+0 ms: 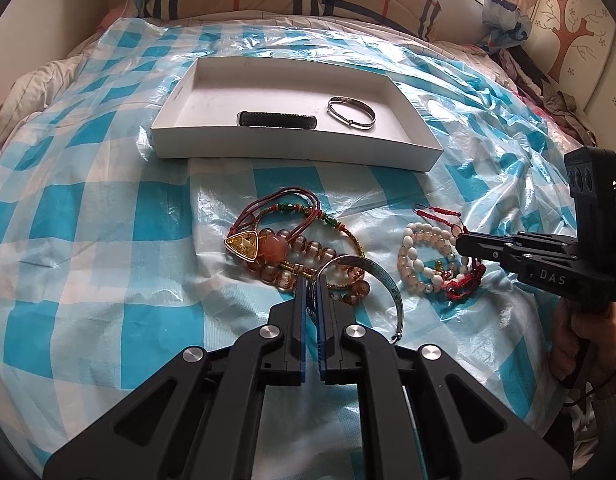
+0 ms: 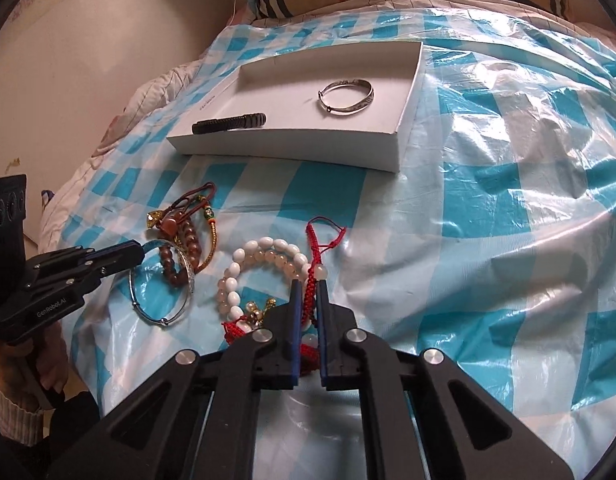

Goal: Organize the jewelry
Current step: 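Lift the red string bracelet with right tool while left tool lifts the bangle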

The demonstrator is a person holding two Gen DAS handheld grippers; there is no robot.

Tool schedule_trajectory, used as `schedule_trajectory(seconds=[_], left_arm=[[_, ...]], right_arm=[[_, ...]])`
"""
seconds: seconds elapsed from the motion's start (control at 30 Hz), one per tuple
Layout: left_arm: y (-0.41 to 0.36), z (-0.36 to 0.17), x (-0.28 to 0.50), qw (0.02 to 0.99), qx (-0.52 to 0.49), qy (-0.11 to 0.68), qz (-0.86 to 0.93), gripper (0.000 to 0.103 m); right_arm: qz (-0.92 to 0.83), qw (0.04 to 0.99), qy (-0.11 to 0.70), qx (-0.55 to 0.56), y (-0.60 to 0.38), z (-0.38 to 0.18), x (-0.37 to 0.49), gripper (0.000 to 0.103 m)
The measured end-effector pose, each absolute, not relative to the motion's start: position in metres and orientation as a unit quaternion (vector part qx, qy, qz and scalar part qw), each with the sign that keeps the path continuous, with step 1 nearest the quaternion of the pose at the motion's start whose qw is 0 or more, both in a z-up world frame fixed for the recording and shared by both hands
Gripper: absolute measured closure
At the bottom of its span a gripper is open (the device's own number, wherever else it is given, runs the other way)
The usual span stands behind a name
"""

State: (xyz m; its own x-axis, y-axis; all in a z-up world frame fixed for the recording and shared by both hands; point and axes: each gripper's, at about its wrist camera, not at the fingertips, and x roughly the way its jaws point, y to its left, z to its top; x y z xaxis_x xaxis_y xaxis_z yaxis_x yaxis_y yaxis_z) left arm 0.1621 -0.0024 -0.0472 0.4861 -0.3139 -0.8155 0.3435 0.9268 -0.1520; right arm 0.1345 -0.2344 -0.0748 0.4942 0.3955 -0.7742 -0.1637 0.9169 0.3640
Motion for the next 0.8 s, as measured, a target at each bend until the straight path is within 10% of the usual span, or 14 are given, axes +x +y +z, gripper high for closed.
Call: schedule_trajectory(seconds=[0.63,0.8], left_arm=[[-0.003,-0.036,0.158,0.867,0.016,0.458,-0.195,0.099],[-0.004,-0.038,0.158,0.865,0.017,0.462,-0.196,0.099]], right_arm=[[0.176,0.868,0.450,0.117,-0.230,-0.049,0.128,0.097],[0.153,0.869,0.465,0.074,-0.220,-0.065,0.134,0.051]])
